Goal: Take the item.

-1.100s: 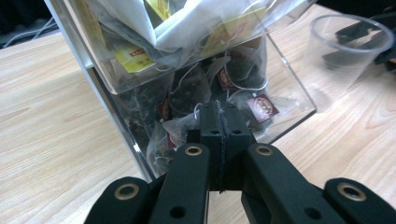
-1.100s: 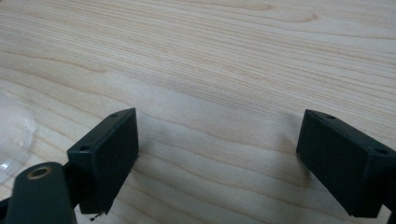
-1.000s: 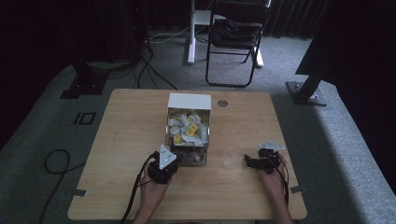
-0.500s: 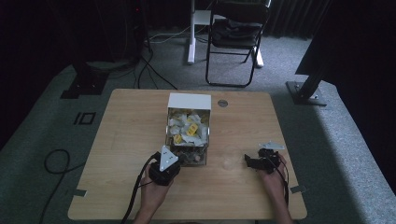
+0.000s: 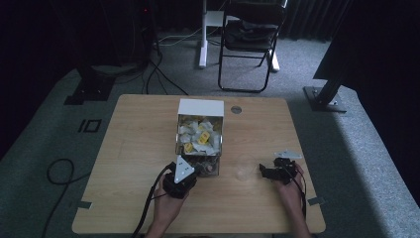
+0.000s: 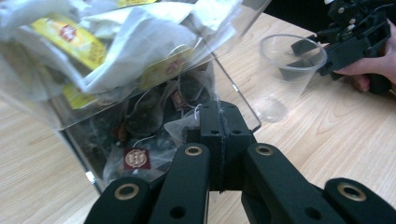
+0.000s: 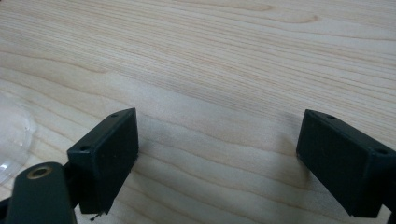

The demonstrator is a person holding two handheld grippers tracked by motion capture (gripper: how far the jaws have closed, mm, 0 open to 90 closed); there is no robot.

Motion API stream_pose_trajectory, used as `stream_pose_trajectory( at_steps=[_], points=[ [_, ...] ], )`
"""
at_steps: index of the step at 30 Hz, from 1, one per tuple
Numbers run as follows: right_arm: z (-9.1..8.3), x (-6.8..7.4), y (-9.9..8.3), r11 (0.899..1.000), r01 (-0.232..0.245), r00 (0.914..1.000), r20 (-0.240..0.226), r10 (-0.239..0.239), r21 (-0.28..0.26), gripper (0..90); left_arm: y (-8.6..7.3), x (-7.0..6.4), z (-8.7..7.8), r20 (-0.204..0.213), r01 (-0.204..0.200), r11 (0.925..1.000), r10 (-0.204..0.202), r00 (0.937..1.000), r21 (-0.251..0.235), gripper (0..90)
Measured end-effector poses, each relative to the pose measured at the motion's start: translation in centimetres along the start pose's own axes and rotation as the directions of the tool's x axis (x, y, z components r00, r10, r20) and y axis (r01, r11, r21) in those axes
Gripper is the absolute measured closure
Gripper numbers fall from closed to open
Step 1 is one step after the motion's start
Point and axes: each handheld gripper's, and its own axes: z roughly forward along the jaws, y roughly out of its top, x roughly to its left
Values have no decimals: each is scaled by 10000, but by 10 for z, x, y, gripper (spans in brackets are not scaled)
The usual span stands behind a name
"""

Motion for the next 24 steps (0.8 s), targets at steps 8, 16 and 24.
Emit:
stream_pose_trajectory(
  at_steps=[8, 16, 24],
  points=[
    [0, 0, 0, 10000, -21, 10000, -1, 21, -2, 125, 8, -6, 2, 141, -119, 9998, 121, 9998, -140, 900],
    [0, 0, 0, 10000, -23, 10000, -1, 23, -1, 125, 12, -12, 2, 296, -193, 9996, 199, 9994, -201, 900],
    [0, 0, 0, 10000, -15, 10000, 3, 15, -1, 125, 14, -14, 2, 357, -223, 9995, 231, 9991, -220, 900]
  ],
)
